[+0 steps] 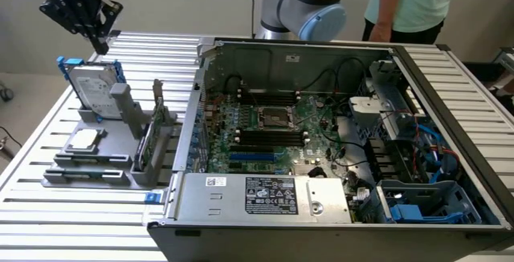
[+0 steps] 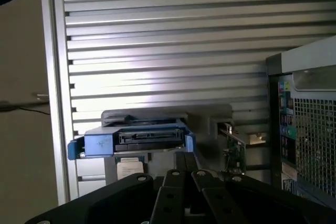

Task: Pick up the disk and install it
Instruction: 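Reach for the disk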

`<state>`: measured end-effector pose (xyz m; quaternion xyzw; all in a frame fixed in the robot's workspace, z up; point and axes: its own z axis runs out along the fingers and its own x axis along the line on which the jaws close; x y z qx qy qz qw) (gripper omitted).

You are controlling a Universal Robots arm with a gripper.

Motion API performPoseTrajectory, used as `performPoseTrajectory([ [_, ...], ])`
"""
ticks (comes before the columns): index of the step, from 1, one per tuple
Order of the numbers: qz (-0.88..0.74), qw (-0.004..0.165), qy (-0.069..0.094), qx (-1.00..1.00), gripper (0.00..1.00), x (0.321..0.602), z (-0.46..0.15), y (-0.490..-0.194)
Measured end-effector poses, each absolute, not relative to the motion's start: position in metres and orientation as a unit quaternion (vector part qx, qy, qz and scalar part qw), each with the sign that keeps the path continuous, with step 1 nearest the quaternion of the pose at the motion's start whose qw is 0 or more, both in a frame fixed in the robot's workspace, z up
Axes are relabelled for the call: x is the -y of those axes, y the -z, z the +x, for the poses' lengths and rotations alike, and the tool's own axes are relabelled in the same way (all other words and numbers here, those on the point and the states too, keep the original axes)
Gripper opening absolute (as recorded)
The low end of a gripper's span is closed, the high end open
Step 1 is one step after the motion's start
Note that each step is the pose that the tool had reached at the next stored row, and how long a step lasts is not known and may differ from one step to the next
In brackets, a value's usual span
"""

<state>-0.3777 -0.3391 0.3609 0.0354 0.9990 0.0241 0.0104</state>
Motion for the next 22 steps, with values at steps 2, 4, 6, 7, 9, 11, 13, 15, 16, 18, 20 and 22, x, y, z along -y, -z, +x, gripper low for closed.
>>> performPoseTrajectory([
  [2,0.035,0.010,-0.024,-0.999,0.11,0.336,-0.387,-0.359],
  [4,0.035,0.010,-0.024,-0.999,0.11,0.332,-0.396,-0.358],
  [6,0.035,0.010,-0.024,-0.999,0.11,0.329,-0.405,-0.357],
  [7,0.035,0.010,-0.024,-0.999,0.11,0.327,-0.409,-0.357],
  [9,0.035,0.010,-0.024,-0.999,0.11,0.323,-0.419,-0.356],
  [11,0.035,0.010,-0.024,-0.999,0.11,0.320,-0.428,-0.356],
  [13,0.035,0.007,-0.024,-0.999,0.11,0.319,-0.434,-0.356],
  [15,0.035,0.003,-0.024,-0.999,0.11,0.319,-0.437,-0.355],
  [16,0.035,0.003,-0.023,-0.999,0.11,0.319,-0.437,-0.355],
  [18,0.035,0.003,-0.023,-0.999,0.11,0.319,-0.437,-0.356],
  [20,0.035,0.003,-0.023,-0.999,0.11,0.319,-0.437,-0.356],
  [22,0.035,0.003,-0.023,-0.999,0.11,0.319,-0.437,-0.356],
])
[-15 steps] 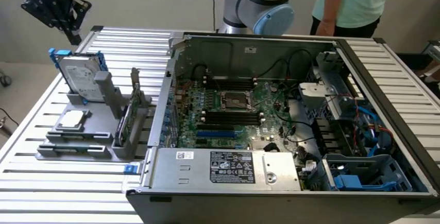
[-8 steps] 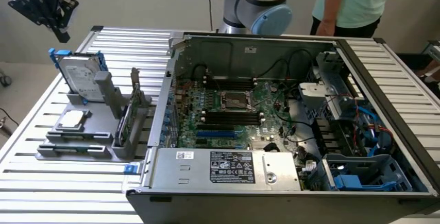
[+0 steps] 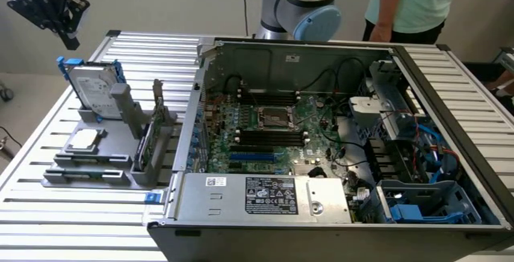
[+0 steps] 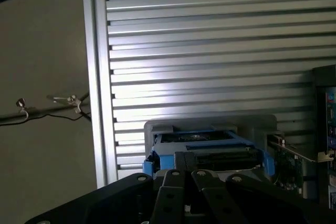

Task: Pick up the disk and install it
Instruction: 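Reach for the disk, then pick up the disk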

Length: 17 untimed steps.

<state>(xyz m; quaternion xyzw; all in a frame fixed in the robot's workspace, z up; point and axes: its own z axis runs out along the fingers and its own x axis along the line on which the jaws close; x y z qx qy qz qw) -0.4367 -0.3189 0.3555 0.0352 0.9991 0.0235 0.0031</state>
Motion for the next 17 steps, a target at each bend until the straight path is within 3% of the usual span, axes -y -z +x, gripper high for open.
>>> performPoseTrajectory([
  [17,0.035,0.003,-0.023,-0.999,0.11,0.3189,-0.4367,-0.3555],
])
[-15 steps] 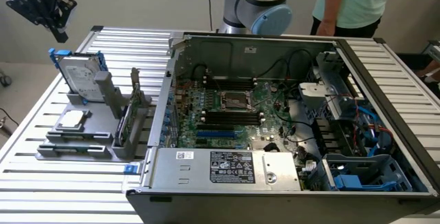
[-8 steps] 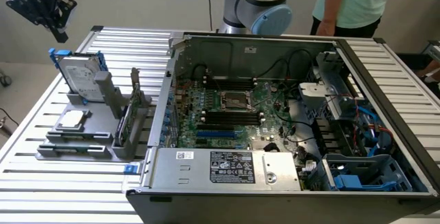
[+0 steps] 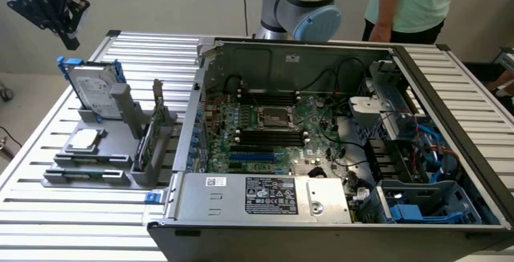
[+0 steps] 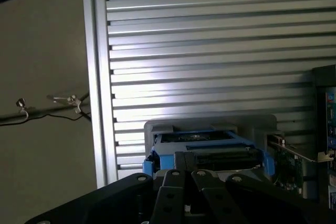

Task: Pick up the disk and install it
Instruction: 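Pick up the disk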

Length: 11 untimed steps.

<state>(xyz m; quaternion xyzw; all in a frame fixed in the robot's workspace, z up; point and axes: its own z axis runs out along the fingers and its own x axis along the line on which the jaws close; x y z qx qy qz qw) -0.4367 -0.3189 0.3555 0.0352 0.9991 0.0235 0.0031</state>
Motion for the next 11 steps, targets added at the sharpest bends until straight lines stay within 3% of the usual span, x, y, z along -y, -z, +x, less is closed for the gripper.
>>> performPoseTrajectory([
  [11,-0.045,0.001,-0.023,-0.999,0.11,0.3189,-0.4396,-0.3554],
])
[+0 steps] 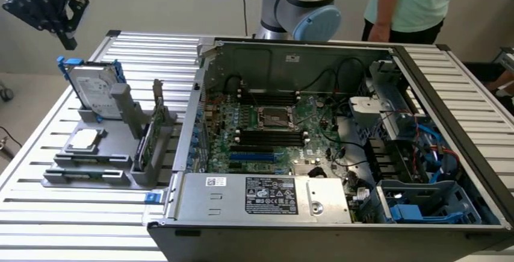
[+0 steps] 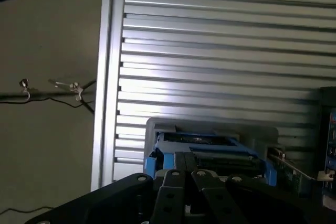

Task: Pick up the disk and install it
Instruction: 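Pick up the disk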

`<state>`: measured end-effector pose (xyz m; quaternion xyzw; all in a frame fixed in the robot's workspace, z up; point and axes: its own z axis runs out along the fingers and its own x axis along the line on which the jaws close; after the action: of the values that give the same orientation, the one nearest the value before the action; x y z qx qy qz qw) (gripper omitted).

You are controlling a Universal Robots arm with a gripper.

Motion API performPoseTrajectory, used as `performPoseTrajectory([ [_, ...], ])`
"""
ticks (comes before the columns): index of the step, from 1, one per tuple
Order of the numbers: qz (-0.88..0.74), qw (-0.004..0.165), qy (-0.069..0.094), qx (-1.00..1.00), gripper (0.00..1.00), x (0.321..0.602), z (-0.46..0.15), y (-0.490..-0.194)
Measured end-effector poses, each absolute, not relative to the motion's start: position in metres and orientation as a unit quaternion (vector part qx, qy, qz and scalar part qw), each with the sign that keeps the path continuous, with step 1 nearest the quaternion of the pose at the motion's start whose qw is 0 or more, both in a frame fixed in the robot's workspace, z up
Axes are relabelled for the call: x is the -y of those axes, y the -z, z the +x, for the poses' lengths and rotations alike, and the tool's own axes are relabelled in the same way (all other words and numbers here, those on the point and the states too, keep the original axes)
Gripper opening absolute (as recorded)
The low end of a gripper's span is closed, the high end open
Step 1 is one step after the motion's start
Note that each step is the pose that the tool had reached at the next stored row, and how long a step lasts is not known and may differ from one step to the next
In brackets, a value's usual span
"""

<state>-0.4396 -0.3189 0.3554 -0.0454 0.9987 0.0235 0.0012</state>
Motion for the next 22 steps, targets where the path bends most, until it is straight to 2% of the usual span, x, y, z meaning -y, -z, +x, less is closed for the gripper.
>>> performPoseTrajectory([
  [22,-0.243,-0.003,-0.023,-0.970,0.11,0.3189,-0.4396,-0.3546],
])
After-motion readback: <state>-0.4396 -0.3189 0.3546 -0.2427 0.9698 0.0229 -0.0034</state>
